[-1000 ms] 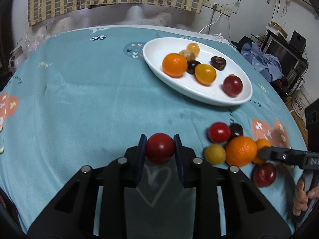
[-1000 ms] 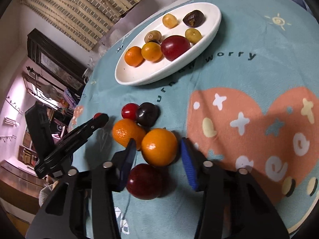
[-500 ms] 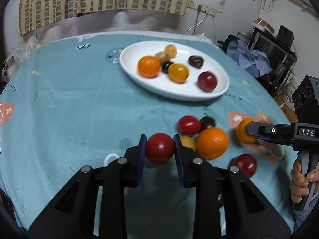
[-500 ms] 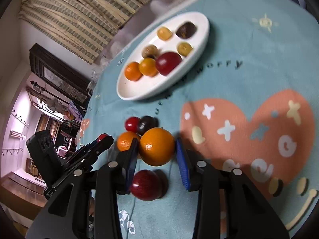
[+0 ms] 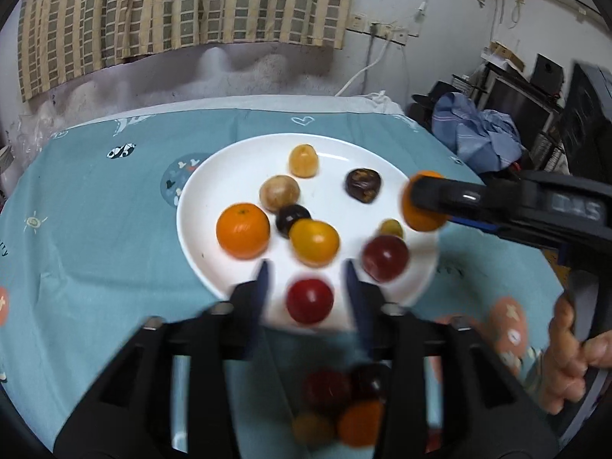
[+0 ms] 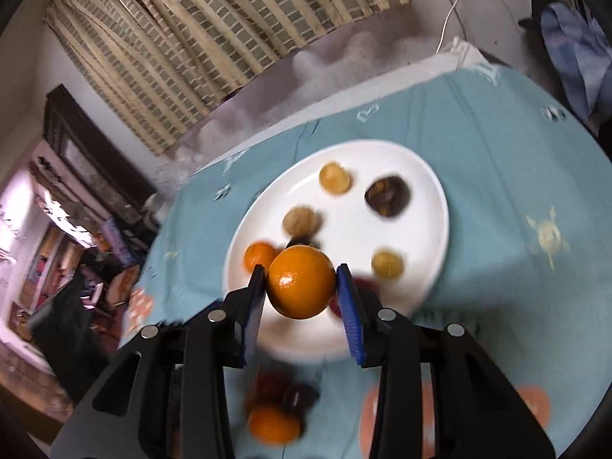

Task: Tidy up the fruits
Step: 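Lower the tomato and orange onto the white plate and open both tools, then grasp the dark plum with the left tool while the right tool grasps the large red plum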

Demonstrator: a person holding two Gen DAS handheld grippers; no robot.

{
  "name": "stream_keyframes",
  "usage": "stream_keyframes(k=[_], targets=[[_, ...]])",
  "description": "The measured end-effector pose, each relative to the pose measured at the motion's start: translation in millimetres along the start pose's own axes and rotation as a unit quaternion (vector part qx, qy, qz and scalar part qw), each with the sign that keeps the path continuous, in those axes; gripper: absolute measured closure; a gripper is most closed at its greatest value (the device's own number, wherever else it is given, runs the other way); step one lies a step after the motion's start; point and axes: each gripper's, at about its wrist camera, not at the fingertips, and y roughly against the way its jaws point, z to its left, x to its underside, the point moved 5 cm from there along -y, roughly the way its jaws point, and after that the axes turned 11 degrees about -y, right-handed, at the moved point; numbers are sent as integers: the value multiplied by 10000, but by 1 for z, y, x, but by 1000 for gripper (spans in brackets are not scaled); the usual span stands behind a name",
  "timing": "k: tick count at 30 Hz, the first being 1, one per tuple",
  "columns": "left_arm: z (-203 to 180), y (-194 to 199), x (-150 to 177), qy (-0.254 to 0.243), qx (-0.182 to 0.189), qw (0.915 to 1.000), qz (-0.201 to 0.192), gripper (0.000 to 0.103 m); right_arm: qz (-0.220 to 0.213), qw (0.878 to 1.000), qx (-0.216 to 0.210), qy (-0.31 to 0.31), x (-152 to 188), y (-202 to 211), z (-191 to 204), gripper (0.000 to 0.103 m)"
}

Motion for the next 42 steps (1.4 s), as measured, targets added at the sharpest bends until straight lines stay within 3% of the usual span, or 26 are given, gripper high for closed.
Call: stream_keyframes(k=[2,3,8,10,11,13,17,20,22,26,32,37,40,42], targets=[[4,-6,3,65,-25,10000,23,33,-116,9991,364,192,-8,-24,-1,56],[7,-8,6,91,14,9999,64,33,-115,9987,459,188,-10,-28,-4,35],[32,17,16,442,-95,9989,-94,26,-373,9991,-45,-192,-6,6,-11,33],[42,32,26,715,-68,9972,-182,16,-370,9989,-233,-174,6,33,-9,31],[45,41,34,832,-77,9962,-234,14,-344,9988,-300,-181,13,44,-9,28],[47,61,56,1040,-102,9941,-278,14,-303,9982,-453,-253,35,67,-13,6],[32,89,99,1010,-138,9946,-213,12,-429,9958,-751,-308,85,99,-35,5],[14,106,115,738,-257,9966,-259,9,-259,9977,-538,-306,110,98,-52,5],[-3,111,119,406,-285,9985,-244,7,40,9968,-655,-447,112,90,-57,5],[-33,97,122,-376,-469,9982,31,6,248,9934,-658,-909,104,80,-69,5],[-60,78,133,-1279,-766,9880,410,6,313,9875,-824,-1306,105,85,-78,5],[-46,73,135,-1148,-904,9875,597,4,319,9913,-719,-1054,110,86,-70,5],[-19,85,131,-859,-1493,9841,434,4,259,9929,-675,-948,110,88,-68,5],[-5,90,129,-488,-1288,9899,326,4,217,9934,-655,-915,109,88,-68,5]])
